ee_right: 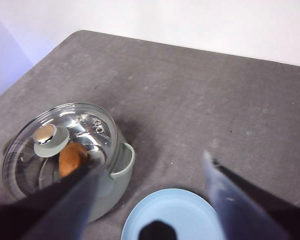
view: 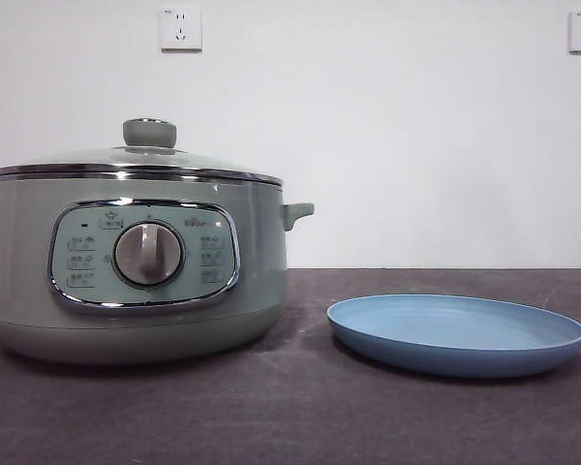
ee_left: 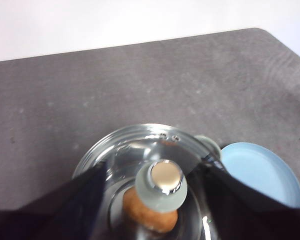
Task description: Take the potato out from the steamer,put the potato on the plate,close the lid
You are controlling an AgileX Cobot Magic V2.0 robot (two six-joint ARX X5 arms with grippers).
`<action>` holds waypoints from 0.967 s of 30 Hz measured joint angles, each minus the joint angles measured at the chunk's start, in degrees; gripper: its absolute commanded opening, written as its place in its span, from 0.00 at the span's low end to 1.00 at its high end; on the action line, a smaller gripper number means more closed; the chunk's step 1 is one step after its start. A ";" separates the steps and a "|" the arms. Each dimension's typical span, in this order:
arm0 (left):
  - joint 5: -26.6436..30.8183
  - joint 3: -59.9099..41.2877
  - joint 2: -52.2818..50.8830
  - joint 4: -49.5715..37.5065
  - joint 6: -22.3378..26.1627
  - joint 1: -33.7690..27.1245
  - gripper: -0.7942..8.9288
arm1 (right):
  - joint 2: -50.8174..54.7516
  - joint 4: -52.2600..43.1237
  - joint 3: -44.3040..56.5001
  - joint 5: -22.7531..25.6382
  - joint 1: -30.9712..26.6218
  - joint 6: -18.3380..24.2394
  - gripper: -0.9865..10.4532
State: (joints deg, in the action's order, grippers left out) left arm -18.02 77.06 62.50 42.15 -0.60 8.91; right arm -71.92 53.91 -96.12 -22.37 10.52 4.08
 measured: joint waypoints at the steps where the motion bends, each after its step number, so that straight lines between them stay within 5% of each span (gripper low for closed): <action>1: 0.00 0.11 0.81 -0.59 -0.13 0.59 0.60 | 0.00 0.02 -0.02 0.00 0.04 0.00 0.57; 12: 3.98 0.22 11.78 -2.10 -0.92 8.26 0.60 | 0.00 0.85 -0.17 0.02 0.33 -0.55 0.55; 29: 12.26 0.22 23.30 0.24 -0.92 12.28 0.57 | 0.00 3.56 -0.20 0.04 0.33 -0.68 0.55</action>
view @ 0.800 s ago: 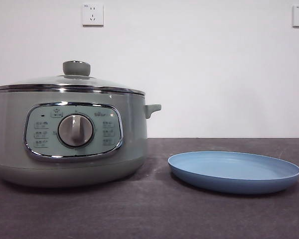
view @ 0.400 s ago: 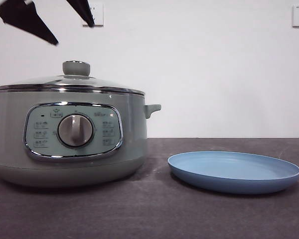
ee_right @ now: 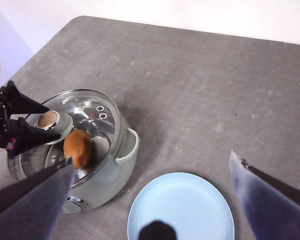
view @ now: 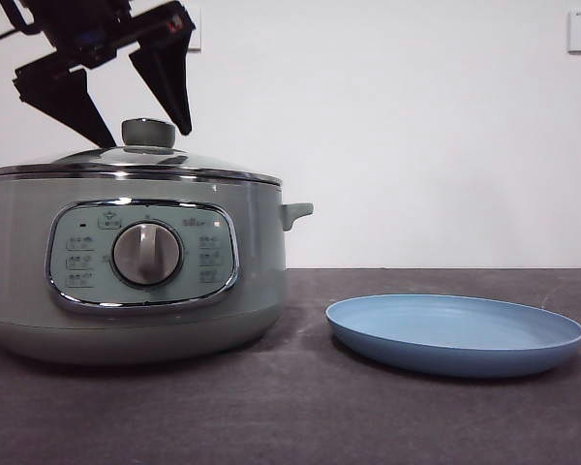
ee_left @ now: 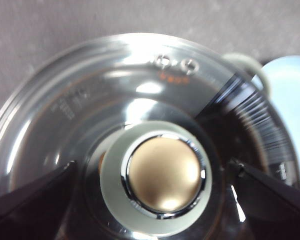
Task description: Take the potato out from the steamer,put the potato on the plate,close the lid
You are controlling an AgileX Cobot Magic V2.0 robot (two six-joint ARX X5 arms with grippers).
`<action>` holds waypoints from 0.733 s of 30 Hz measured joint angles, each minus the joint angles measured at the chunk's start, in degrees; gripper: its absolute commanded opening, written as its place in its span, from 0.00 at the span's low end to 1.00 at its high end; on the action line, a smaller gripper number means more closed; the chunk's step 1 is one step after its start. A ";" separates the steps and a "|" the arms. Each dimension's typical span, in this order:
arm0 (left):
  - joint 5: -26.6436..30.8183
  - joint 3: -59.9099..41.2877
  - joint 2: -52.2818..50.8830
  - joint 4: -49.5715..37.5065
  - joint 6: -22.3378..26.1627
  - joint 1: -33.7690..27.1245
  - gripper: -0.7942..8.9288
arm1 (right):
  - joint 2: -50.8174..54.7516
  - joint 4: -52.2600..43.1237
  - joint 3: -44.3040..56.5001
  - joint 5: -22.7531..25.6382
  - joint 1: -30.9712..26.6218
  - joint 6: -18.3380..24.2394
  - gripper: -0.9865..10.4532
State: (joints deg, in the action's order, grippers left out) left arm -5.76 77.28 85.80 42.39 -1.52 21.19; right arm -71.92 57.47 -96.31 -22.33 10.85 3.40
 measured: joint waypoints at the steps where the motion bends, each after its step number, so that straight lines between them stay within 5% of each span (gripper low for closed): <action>1: 0.11 0.00 0.02 0.00 0.00 0.00 0.51 | 0.00 0.02 0.00 0.00 0.00 0.00 0.55; 7: 0.22 0.00 0.02 -0.02 0.13 0.04 0.06 | 0.00 0.13 0.00 0.00 0.00 -0.15 0.55; 22: 0.04 0.04 -0.02 -0.74 1.07 0.28 0.07 | 0.00 1.86 0.00 -0.09 0.00 -1.62 0.55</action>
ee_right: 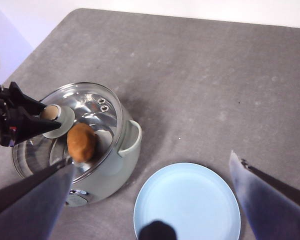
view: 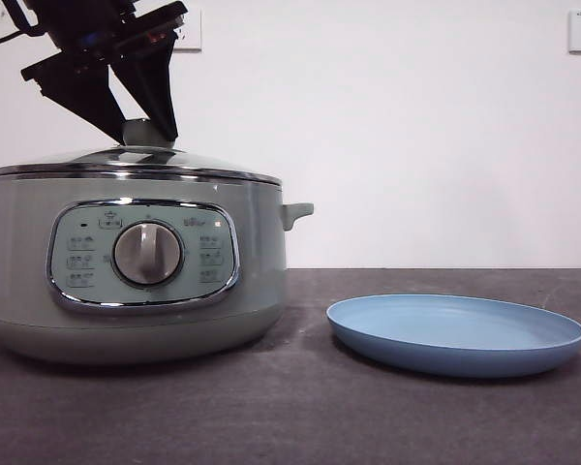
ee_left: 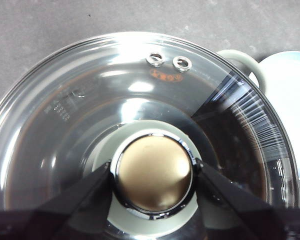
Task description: Take the potato out from the steamer,put the potato on the plate,close the lid
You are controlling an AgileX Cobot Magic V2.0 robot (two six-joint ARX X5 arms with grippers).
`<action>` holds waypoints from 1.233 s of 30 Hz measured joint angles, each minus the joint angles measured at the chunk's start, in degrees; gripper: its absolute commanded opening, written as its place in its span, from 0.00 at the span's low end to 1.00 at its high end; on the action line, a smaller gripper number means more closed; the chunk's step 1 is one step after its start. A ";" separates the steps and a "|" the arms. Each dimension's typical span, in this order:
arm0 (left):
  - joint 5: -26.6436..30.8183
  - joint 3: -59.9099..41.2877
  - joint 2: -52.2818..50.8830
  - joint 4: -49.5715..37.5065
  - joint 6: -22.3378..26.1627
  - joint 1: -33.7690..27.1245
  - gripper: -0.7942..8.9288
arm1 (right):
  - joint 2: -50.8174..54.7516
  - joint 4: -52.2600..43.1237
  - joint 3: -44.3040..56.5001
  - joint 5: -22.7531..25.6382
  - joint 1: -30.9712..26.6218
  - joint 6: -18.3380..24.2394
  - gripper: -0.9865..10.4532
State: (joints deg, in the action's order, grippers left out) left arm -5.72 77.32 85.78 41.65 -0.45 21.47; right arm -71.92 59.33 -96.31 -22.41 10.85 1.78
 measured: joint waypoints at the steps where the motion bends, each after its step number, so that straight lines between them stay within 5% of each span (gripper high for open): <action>1: 0.00 0.07 -0.02 -0.04 0.00 -0.02 0.07 | 0.00 -0.15 0.00 -0.04 0.00 -0.09 0.55; 9: 2.99 13.62 -0.02 5.55 2.73 -0.44 0.07 | -0.11 -4.44 0.00 -3.28 1.51 -1.22 0.55; 18: 21.40 36.20 -0.28 21.44 8.09 -0.46 0.07 | -5.42 -11.21 -1.03 -3.87 8.74 -2.75 0.55; 27: 42.53 48.43 -0.90 34.91 9.03 -0.59 0.07 | -26.12 -3.89 -15.63 3.10 20.31 -1.16 0.55; 33: 43.39 48.74 -1.92 35.01 8.31 -0.72 0.07 | -44.00 0.74 -34.77 10.78 29.83 1.77 0.55; 37: 41.46 48.74 -1.92 35.01 8.31 -0.72 0.07 | -51.76 0.90 -36.98 17.84 34.97 3.72 0.55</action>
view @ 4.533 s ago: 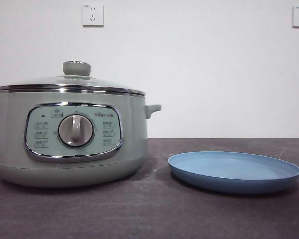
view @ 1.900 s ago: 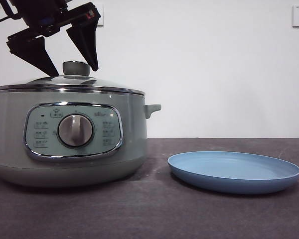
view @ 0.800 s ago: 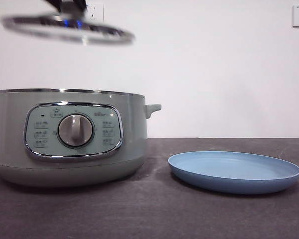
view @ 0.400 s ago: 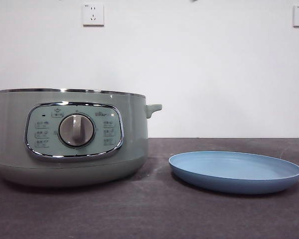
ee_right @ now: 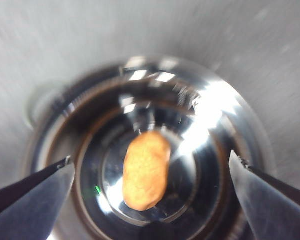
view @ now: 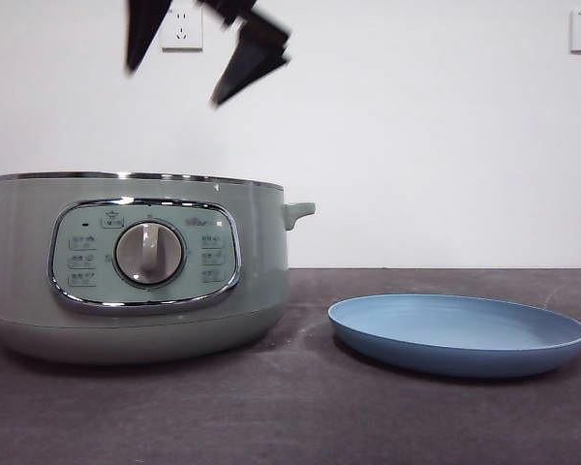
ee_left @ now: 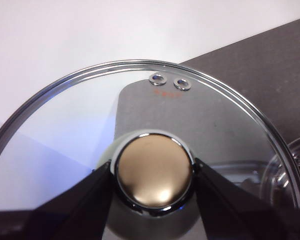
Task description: Take the potato out from the steamer,put the potato on the plate,close the lid
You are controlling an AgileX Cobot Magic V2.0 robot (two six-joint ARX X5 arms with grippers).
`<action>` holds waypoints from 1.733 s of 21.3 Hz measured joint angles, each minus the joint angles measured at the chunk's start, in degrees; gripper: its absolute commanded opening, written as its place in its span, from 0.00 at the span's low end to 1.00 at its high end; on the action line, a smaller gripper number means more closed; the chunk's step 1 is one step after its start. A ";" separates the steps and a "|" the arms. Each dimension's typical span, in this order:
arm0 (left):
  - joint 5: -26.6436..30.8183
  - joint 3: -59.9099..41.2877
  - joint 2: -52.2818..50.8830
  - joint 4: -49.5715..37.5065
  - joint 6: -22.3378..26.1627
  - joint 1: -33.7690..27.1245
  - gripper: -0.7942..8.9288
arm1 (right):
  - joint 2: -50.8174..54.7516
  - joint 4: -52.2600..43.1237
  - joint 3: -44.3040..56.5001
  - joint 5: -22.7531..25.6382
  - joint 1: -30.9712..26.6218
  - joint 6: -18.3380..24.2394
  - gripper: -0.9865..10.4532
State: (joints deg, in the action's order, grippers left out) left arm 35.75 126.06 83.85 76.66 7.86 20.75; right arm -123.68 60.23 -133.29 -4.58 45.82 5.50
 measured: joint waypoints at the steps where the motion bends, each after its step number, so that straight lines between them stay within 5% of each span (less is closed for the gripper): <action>1: -0.76 0.00 0.00 0.00 -0.02 0.00 0.07 | -1.66 0.02 0.00 1.20 0.81 0.44 0.55; 11: -1.70 0.00 0.00 0.00 -0.42 0.00 0.07 | -12.90 0.31 -0.07 1.81 1.40 1.42 0.54; 14: -3.85 0.00 0.00 0.00 -0.44 0.02 0.07 | -12.90 0.33 -0.09 1.79 1.40 1.84 0.10; 15: -3.85 0.00 0.02 0.00 -0.44 0.04 0.07 | -12.90 0.76 -0.09 1.73 1.40 2.60 0.08; 20: -3.87 0.00 0.02 0.00 -0.44 0.04 0.07 | -10.45 2.45 -0.07 1.64 0.00 3.28 0.08; 25: -13.05 0.00 0.02 0.00 -0.42 0.00 0.07 | 18.29 5.09 -0.83 2.34 -5.22 0.42 0.08; 27: -18.51 0.00 0.02 -0.04 -0.39 -0.07 0.07 | 25.29 11.45 -0.85 7.50 -6.97 -0.33 0.08; 30: -25.44 0.00 0.15 -0.09 0.15 -0.07 0.07 | 28.87 17.90 -0.46 14.78 -10.71 -2.69 0.08; 37: -30.27 0.00 1.07 -0.09 1.14 -0.07 0.07 | 29.14 17.92 5.81 15.10 -18.21 -5.44 0.08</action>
State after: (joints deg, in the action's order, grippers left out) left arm 5.48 126.06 84.93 76.58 8.99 20.69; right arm -94.54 78.15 -127.48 10.52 27.62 0.05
